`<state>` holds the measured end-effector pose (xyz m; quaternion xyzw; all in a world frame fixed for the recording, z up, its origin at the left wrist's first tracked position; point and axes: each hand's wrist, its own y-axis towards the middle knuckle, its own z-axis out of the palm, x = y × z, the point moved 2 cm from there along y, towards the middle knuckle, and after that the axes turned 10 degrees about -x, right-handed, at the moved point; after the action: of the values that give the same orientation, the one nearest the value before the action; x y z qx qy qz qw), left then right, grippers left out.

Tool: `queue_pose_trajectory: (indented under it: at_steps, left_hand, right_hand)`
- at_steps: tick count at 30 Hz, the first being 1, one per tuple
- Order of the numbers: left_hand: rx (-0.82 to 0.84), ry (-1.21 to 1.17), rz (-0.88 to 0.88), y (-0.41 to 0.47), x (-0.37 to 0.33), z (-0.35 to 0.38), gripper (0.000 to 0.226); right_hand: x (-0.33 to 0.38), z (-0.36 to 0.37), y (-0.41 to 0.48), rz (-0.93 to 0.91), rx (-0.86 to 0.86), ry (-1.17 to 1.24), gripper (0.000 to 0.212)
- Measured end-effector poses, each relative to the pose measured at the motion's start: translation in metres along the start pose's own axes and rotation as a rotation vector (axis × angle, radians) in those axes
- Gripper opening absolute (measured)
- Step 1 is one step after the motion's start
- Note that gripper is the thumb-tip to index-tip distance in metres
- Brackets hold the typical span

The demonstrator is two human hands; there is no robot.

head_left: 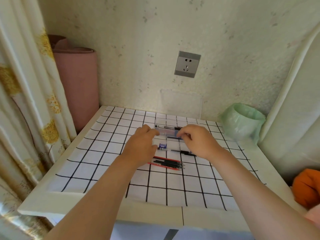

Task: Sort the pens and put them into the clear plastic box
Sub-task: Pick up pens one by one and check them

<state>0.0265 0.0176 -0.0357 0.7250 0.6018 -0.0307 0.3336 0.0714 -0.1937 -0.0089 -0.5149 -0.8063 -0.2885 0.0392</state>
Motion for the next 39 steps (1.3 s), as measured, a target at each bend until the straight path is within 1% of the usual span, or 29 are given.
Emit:
queue_pose_trajectory:
  at_steps: [2, 3, 5, 11, 16, 19, 22, 25, 27, 30, 32, 35, 39]
  left_hand:
    - [0.003, 0.009, 0.034, -0.001, -0.005, -0.001, 0.033]
    - [0.020, 0.007, 0.040, -0.002, -0.008, -0.001, 0.029]
    - [0.068, 0.006, 0.051, -0.004, -0.013, 0.002, 0.025]
    - [0.206, 0.029, 0.103, -0.008, -0.020, 0.013, 0.037]
    - [0.240, 0.053, 0.127, -0.008, -0.027, 0.020, 0.040]
    - [0.248, 0.058, 0.140, -0.007, -0.030, 0.023, 0.041]
    - [0.229, 0.047, 0.151, -0.004, -0.033, 0.025, 0.041]
    - [0.175, 0.027, 0.181, -0.003, -0.038, 0.026, 0.039]
    - [0.145, 0.014, 0.215, -0.003, -0.041, 0.025, 0.038]
    - [0.148, 0.008, 0.253, -0.003, -0.044, 0.023, 0.033]
    - [0.158, 0.007, 0.235, -0.002, -0.044, 0.021, 0.029]
    - [0.149, 0.006, 0.178, 0.001, -0.039, 0.017, 0.023]
    - [0.122, 0.024, 0.178, 0.001, -0.037, 0.014, 0.019]
  right_hand:
    - [0.003, -0.002, -0.011, 0.039, 0.120, 0.002, 0.024]
    - [0.003, -0.003, -0.017, 0.036, 0.173, -0.039, 0.024]
    - [0.005, -0.003, -0.027, 0.005, 0.226, -0.120, 0.026]
    - [0.002, 0.003, -0.043, -0.048, 0.185, -0.178, 0.032]
    - [-0.008, 0.009, -0.048, -0.081, 0.162, -0.300, 0.033]
    - [-0.012, 0.011, -0.050, -0.092, 0.180, -0.342, 0.031]
    - [-0.013, 0.010, -0.049, -0.090, 0.199, -0.333, 0.025]
    - [-0.011, 0.005, -0.047, -0.057, 0.207, -0.287, 0.023]
    - [-0.007, 0.002, -0.046, -0.067, 0.194, -0.259, 0.021]
    - [0.000, -0.002, -0.044, -0.086, 0.160, -0.186, 0.019]
    - [0.005, -0.005, -0.044, -0.100, 0.162, -0.135, 0.020]
    - [0.005, -0.005, -0.044, -0.069, 0.221, -0.081, 0.028]
    - [0.004, 0.001, -0.044, -0.051, 0.331, -0.106, 0.027]
